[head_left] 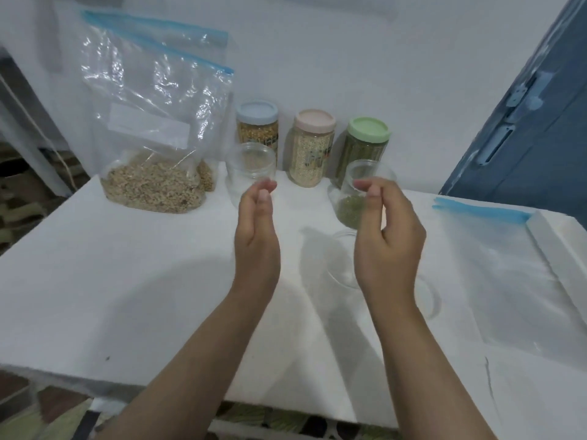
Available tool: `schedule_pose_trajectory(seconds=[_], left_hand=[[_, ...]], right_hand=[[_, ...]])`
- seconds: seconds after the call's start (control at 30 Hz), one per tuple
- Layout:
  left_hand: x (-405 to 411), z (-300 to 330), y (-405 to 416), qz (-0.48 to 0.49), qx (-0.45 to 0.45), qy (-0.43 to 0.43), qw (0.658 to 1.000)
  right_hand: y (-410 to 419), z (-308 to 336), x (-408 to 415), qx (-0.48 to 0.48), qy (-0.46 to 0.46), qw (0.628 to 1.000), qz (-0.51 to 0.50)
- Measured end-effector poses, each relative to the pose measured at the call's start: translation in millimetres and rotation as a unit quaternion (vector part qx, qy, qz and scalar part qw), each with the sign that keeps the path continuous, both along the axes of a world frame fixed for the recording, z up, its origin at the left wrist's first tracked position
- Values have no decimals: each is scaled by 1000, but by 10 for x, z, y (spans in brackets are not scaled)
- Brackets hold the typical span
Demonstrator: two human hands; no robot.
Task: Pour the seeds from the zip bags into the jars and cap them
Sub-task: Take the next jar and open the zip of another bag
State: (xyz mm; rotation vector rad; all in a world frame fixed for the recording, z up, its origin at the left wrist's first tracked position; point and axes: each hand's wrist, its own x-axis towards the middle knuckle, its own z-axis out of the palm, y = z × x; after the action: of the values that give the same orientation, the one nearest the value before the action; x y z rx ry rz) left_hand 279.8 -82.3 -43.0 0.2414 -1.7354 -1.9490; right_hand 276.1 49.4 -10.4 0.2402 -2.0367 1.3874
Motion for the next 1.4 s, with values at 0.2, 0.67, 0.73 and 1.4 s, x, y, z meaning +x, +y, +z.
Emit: schedule_pose_trajectory(seconds=[0.2, 0.67, 0.73, 1.4], left_hand=[[-225, 376, -962, 98, -20, 77, 992], [-1374, -255, -3500, 163, -119, -128, 971], [-1501, -322, -3636, 110, -89, -134, 981], [-1128, 107, -3304, 137, -9, 75, 988]], right_hand=[[-1020, 272, -445, -97, -13, 990, 106], [-3478, -506, -1450, -194, -224, 955, 16], [-3582, -599, -1505, -219, -203, 954, -12], [-3358, -120, -1215, -291, -127, 947, 55]])
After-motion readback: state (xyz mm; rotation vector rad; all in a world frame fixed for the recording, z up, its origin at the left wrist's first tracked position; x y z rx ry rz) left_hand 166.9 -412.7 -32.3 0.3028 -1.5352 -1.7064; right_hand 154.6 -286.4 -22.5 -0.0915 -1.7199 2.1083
